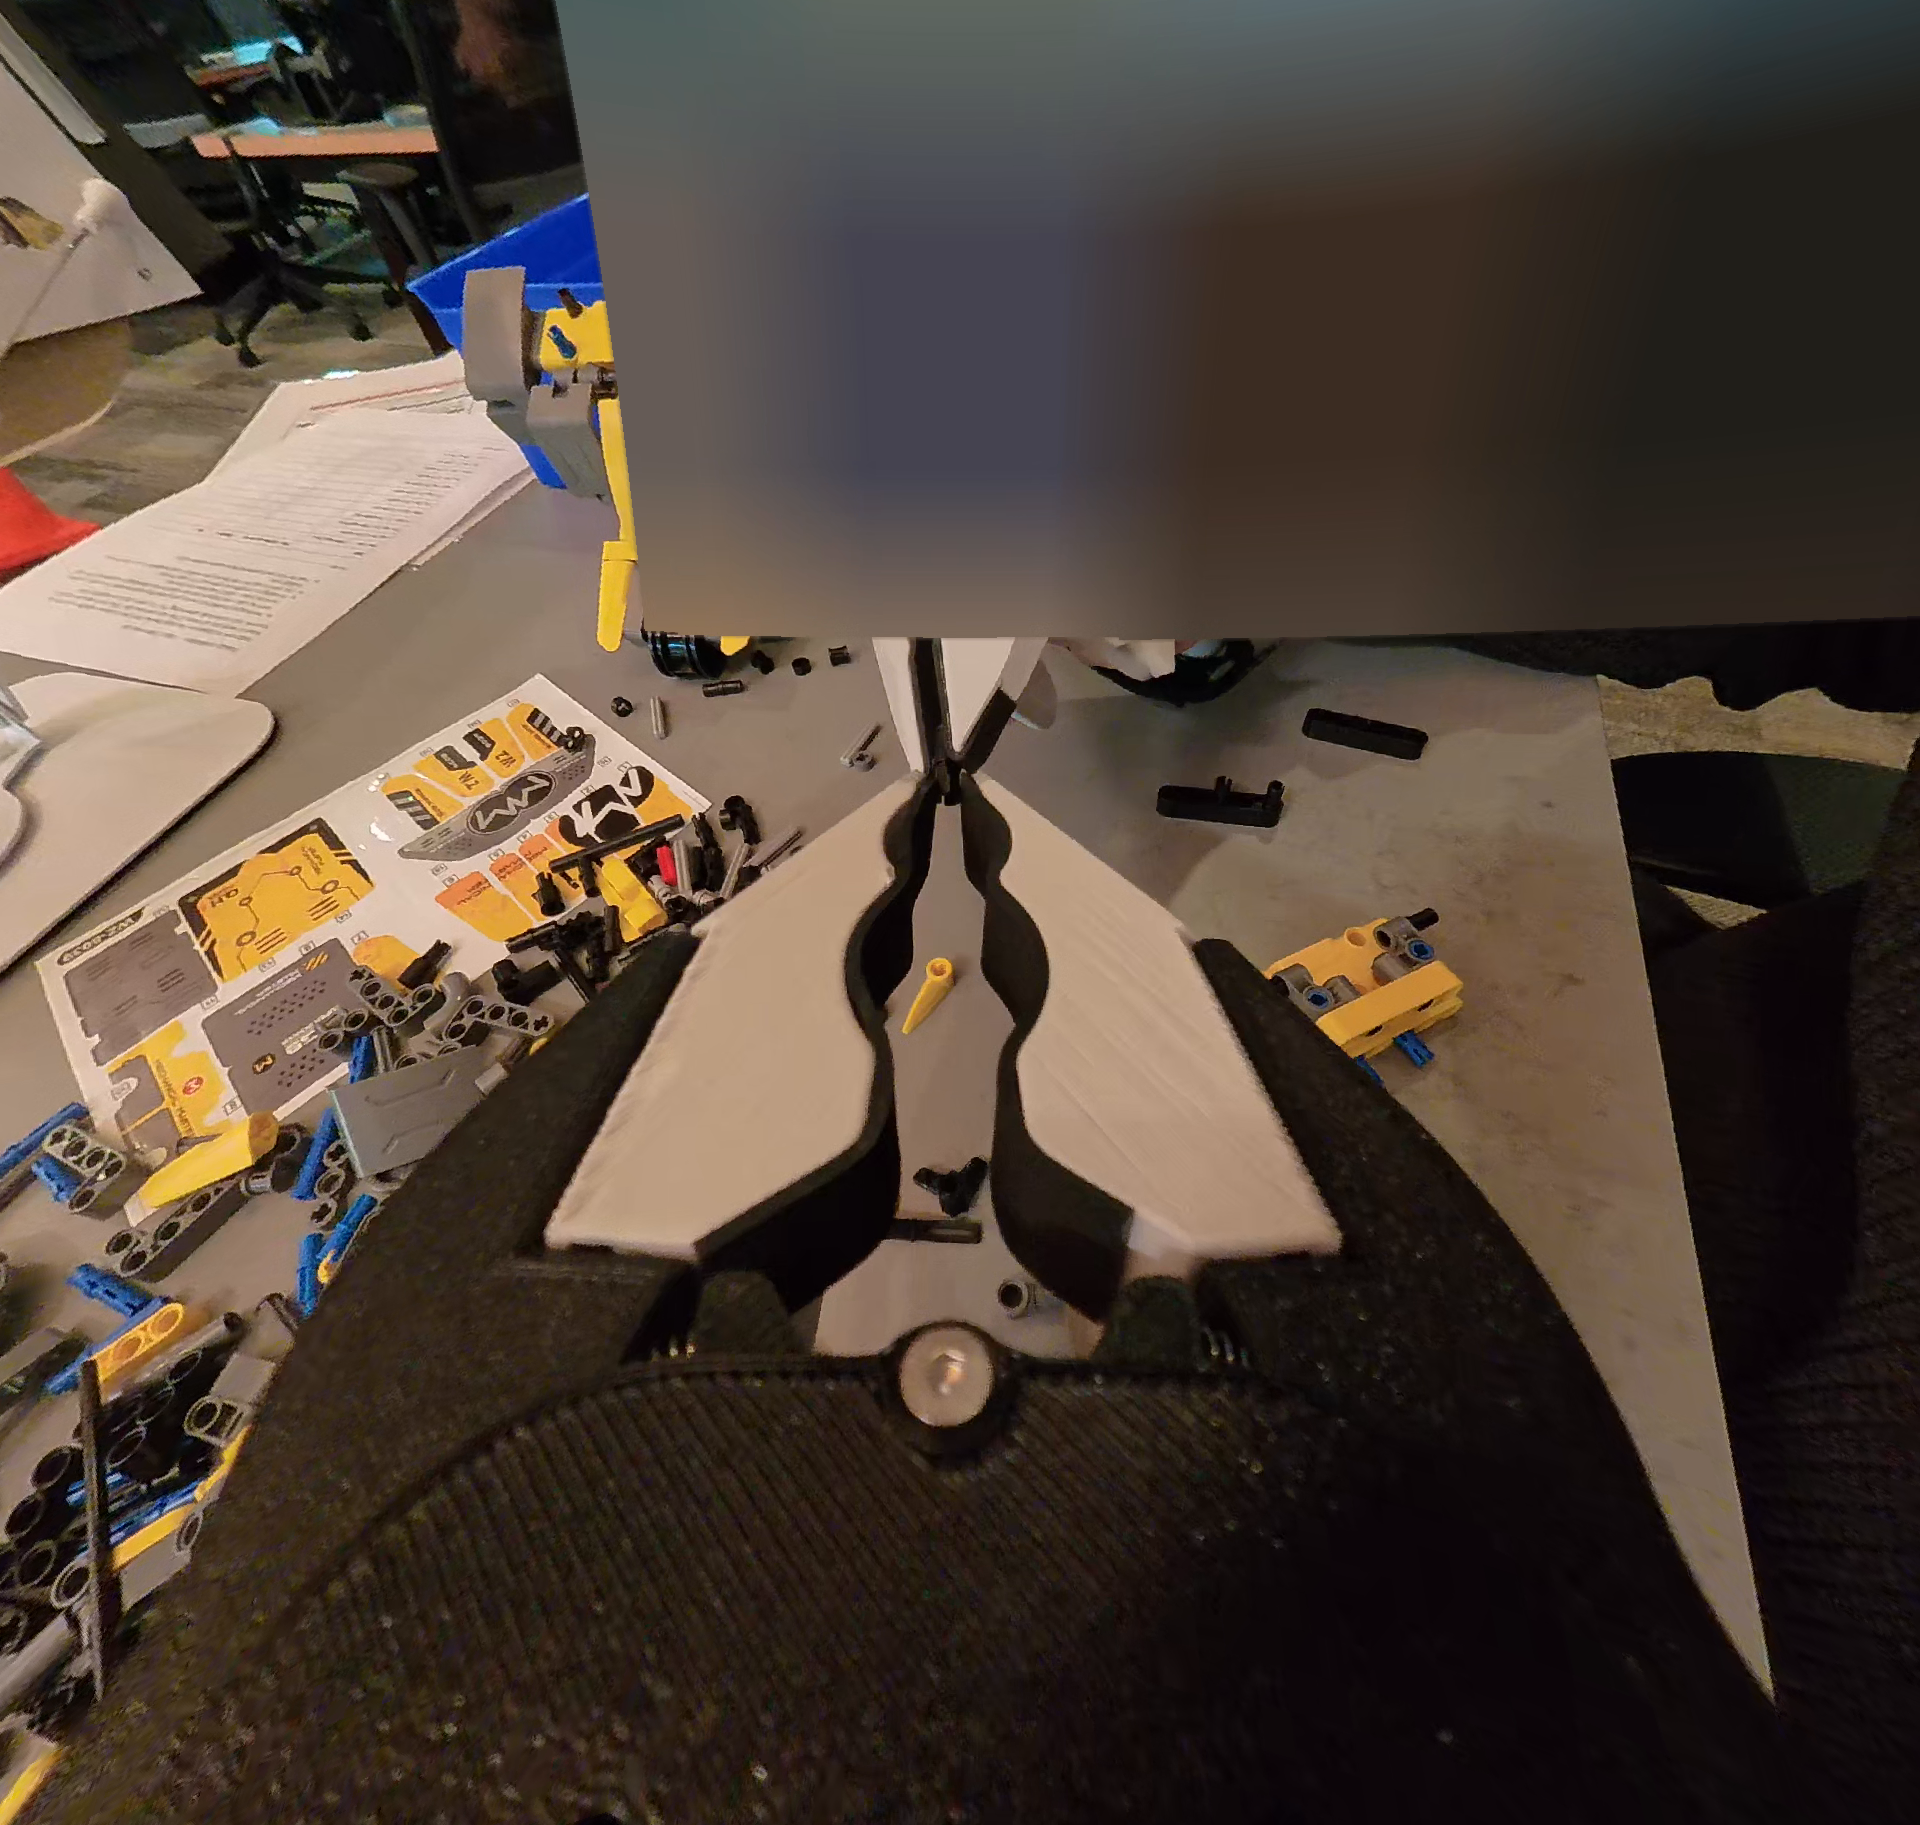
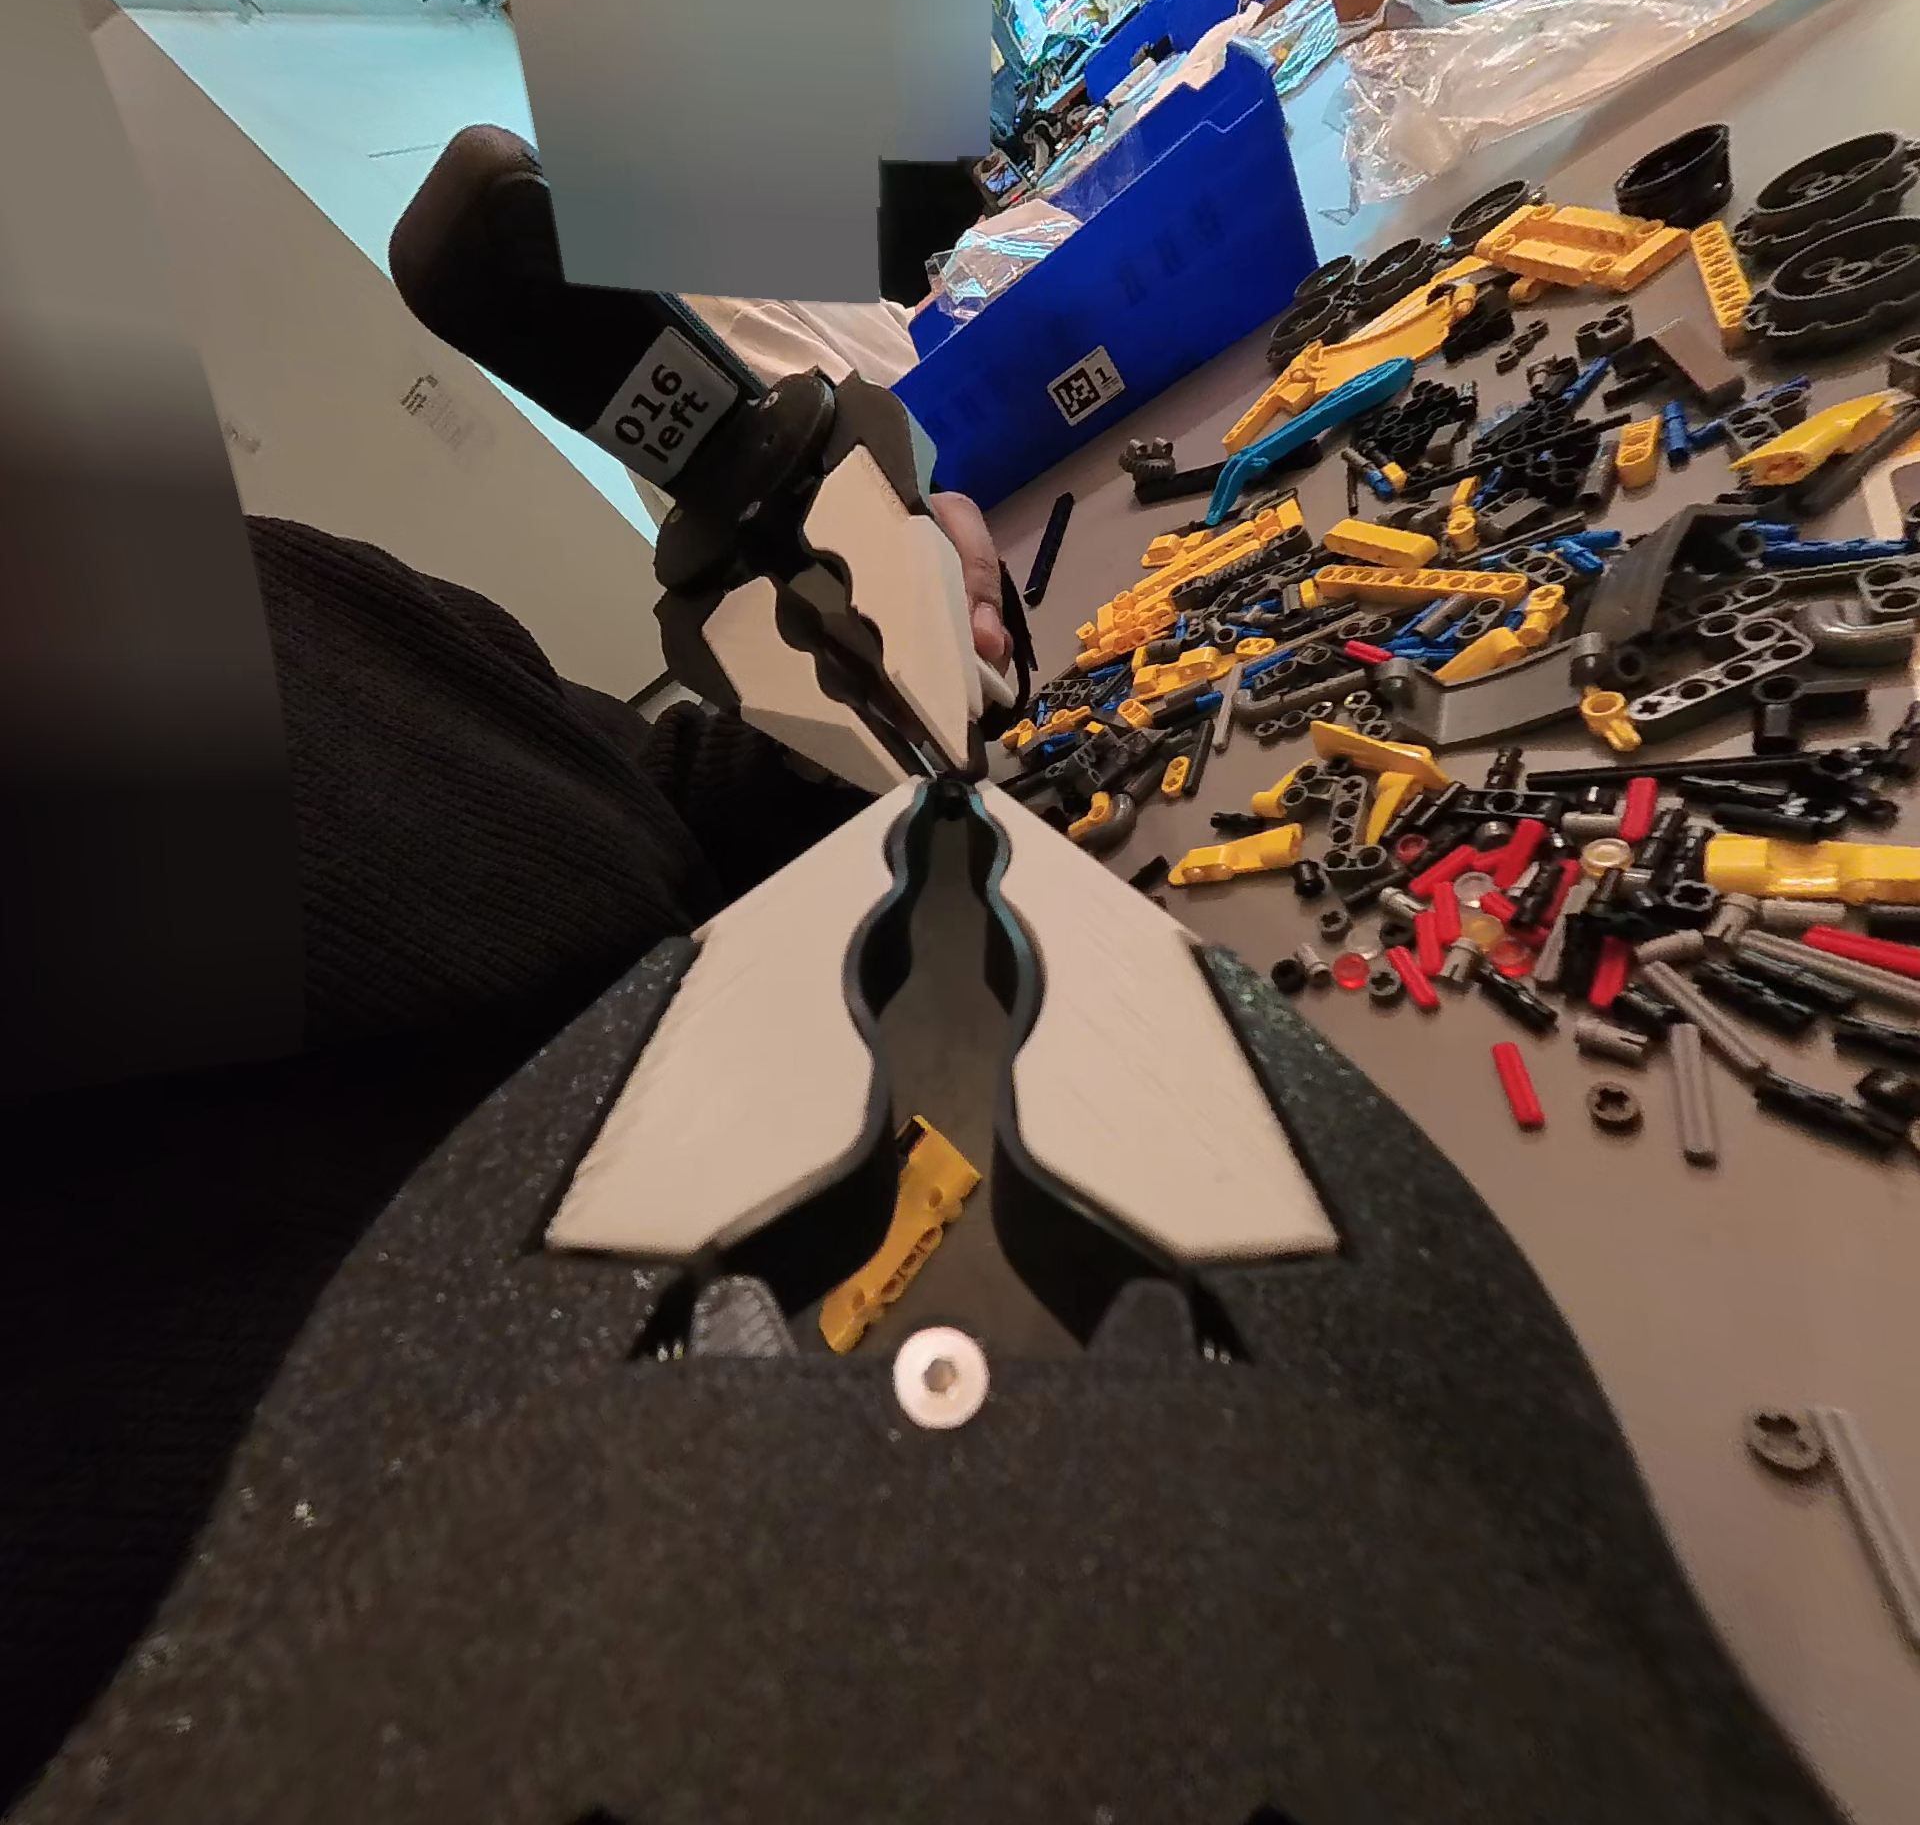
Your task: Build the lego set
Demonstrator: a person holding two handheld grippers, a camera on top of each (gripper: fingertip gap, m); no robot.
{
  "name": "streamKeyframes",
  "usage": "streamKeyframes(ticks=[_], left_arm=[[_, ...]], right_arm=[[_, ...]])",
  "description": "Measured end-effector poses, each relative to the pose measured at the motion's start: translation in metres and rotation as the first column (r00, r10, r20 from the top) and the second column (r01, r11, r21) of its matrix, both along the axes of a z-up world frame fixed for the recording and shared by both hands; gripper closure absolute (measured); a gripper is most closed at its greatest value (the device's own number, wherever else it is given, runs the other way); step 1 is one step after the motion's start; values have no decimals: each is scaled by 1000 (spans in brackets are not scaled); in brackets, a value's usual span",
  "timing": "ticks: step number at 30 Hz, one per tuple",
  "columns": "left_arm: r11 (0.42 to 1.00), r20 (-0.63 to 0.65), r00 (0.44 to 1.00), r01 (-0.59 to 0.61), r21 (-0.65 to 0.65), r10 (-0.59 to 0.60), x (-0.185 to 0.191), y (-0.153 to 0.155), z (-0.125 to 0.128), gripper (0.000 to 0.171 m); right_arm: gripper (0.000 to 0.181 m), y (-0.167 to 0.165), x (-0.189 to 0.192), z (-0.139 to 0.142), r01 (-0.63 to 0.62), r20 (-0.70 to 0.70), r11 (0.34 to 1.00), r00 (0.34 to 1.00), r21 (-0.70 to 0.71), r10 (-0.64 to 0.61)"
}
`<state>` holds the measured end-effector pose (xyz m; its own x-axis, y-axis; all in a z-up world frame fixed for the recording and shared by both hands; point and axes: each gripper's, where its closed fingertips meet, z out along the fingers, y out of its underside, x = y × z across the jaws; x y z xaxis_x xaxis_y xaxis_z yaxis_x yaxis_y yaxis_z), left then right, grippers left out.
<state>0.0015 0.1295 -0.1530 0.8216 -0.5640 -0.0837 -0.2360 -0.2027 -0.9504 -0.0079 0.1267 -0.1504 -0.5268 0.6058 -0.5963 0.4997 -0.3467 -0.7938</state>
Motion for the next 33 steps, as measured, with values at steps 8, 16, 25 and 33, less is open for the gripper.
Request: streamKeyframes(ticks=[8, 16, 25, 33], left_arm=[[1000, 12, 1000, 7, 13, -7, 1, 0, 3, 169], [999, 119, 992, -28, -17, 30, -6, 7, 5, 123], [999, 289, 956, -40, 5, 37, -21, 4, 23, 117], [999, 295, 955, -35, -4, 35, -20, 4, 21, 116]], right_arm=[[178, 0, 1, 3, -6, -9, 1000, 1000, -17, 5], [178, 18, -3, 11, 120, -68, 990, 991, 68, -116], [178, 40, 84, -26, 161, 141, 741, 934, 652, -327], [178, 17, 176, -68, -190, 427, 530, 825, 827, -371]])
